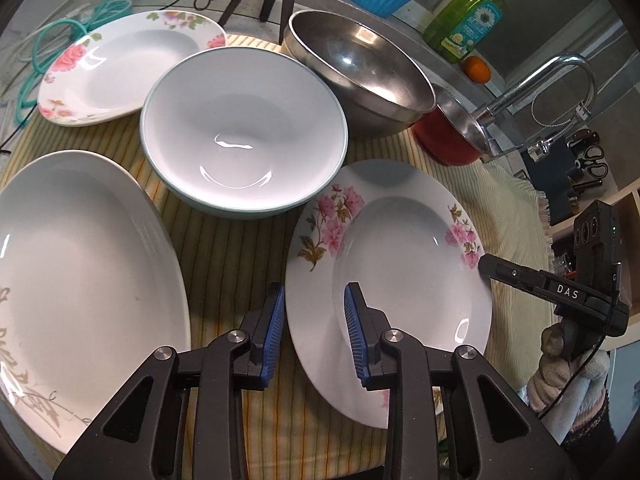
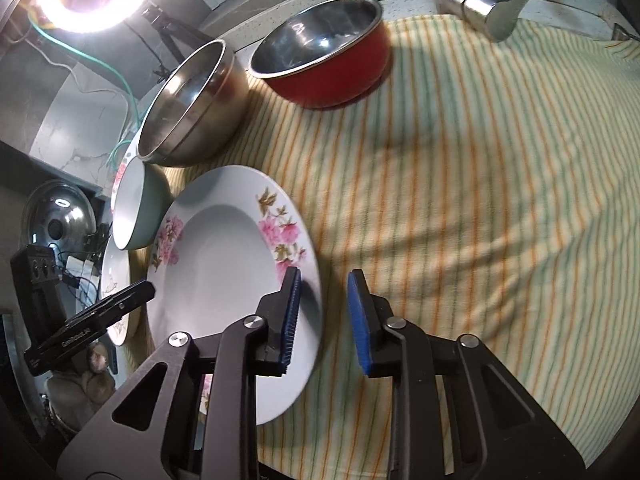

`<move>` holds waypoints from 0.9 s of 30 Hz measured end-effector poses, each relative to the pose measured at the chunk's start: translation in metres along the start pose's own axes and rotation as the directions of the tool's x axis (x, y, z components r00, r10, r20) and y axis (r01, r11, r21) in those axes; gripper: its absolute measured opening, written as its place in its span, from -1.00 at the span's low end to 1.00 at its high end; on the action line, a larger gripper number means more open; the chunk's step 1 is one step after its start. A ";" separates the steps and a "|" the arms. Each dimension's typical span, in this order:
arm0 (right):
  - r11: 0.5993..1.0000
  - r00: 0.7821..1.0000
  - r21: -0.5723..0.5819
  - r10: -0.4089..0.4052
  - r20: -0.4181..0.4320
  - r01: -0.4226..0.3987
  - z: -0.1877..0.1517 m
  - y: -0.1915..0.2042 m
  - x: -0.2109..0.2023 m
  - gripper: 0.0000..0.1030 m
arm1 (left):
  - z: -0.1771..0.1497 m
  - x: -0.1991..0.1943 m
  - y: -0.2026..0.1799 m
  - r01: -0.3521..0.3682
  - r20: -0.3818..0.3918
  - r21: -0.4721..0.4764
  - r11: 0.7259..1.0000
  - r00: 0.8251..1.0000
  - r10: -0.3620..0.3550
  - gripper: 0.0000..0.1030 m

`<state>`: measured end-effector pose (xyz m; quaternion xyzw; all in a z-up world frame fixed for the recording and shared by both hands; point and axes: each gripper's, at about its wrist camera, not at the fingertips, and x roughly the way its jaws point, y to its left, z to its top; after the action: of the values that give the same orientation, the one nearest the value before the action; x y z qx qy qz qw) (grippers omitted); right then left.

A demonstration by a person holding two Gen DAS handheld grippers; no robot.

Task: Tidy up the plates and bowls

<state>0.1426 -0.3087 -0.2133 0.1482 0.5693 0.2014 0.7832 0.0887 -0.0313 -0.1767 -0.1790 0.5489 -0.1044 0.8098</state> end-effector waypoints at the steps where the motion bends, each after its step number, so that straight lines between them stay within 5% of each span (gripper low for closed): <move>1: 1.000 1.000 -0.002 0.005 -0.004 -0.005 0.000 0.001 0.001 -0.55 | 0.001 0.001 0.000 0.002 -0.001 -0.002 1.000 1.000 -0.002 -0.46; 6: 0.999 0.999 -0.004 0.032 -0.020 -0.032 0.000 0.004 0.004 -0.68 | 0.000 0.001 0.001 0.010 -0.002 -0.004 1.000 1.000 -0.010 -0.47; 27: 1.000 0.999 0.010 -0.015 -0.028 0.016 -0.020 -0.002 -0.007 -0.66 | -0.021 -0.001 -0.020 0.042 -0.039 0.041 0.998 0.998 -0.041 -0.47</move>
<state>0.1222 -0.3135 -0.2143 0.1451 0.5824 0.1944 0.7758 0.0691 -0.0526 -0.1749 -0.1713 0.5581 -0.1360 0.8004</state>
